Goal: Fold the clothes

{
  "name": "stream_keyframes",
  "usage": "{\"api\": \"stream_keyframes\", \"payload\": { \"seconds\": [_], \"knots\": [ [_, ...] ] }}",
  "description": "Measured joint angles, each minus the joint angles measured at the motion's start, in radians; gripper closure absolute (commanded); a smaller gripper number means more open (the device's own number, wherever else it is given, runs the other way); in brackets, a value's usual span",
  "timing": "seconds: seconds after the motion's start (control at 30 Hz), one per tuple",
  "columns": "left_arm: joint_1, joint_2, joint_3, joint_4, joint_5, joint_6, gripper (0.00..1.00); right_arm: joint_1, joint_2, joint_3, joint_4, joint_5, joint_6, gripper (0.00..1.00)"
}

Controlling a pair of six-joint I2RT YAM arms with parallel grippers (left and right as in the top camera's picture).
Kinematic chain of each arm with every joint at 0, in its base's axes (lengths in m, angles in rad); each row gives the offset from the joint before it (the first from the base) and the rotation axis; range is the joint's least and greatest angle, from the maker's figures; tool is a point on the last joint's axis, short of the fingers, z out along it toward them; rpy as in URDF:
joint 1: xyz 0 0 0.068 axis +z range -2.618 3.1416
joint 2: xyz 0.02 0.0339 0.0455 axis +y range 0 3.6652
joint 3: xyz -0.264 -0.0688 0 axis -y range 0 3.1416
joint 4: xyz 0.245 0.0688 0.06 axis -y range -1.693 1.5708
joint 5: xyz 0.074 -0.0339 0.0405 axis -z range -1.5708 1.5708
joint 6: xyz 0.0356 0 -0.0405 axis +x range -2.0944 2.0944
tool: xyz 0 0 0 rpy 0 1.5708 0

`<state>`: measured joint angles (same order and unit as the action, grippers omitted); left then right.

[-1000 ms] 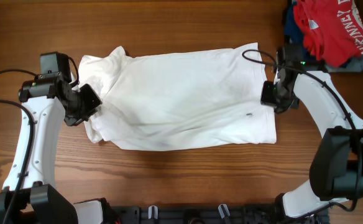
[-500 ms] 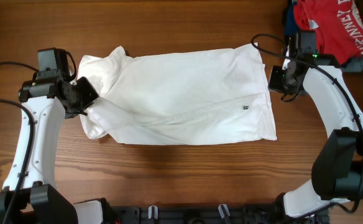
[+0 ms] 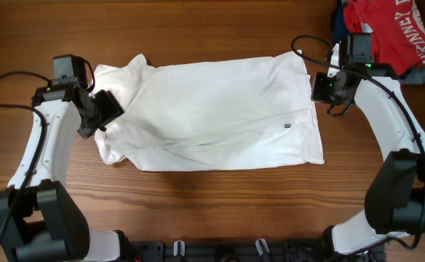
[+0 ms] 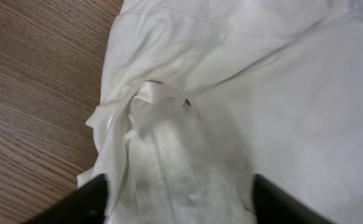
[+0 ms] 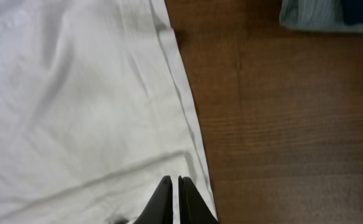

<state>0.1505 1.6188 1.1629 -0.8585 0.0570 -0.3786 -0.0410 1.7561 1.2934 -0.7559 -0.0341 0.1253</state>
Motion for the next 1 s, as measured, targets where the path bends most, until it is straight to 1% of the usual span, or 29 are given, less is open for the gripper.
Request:
{"api": "stream_keyframes", "payload": {
  "seconds": [0.23, 0.43, 0.53, 0.7, 0.83, 1.0],
  "knots": [
    [0.000, 0.001, 0.000, -0.004, 0.005, 0.019, 0.00, 0.000, 0.000, 0.000, 0.069, -0.043, -0.019, 0.92],
    [-0.002, 0.002, 0.007, 0.027, 0.083, 0.090, 0.00, 0.000, 0.000, 0.005, 0.122, -0.104, -0.065, 0.91],
    [-0.010, 0.024, 0.060, 0.026, 0.100, 0.115, 0.00, 0.000, 0.000, 0.024, 0.125, -0.118, -0.080, 0.91],
    [-0.021, 0.169, 0.269, 0.055, 0.113, 0.200, 0.00, 0.000, 0.001, 0.080, 0.154, -0.130, -0.103, 0.91],
    [-0.022, 0.355, 0.431, 0.123, 0.117, 0.277, 0.00, 0.000, 0.001, 0.092, 0.166, -0.136, -0.105, 0.91],
    [-0.028, 0.537, 0.504, 0.245, 0.115, 0.380, 0.00, 0.003, 0.001, 0.092, 0.147, -0.142, -0.105, 0.91]
  ]
}}
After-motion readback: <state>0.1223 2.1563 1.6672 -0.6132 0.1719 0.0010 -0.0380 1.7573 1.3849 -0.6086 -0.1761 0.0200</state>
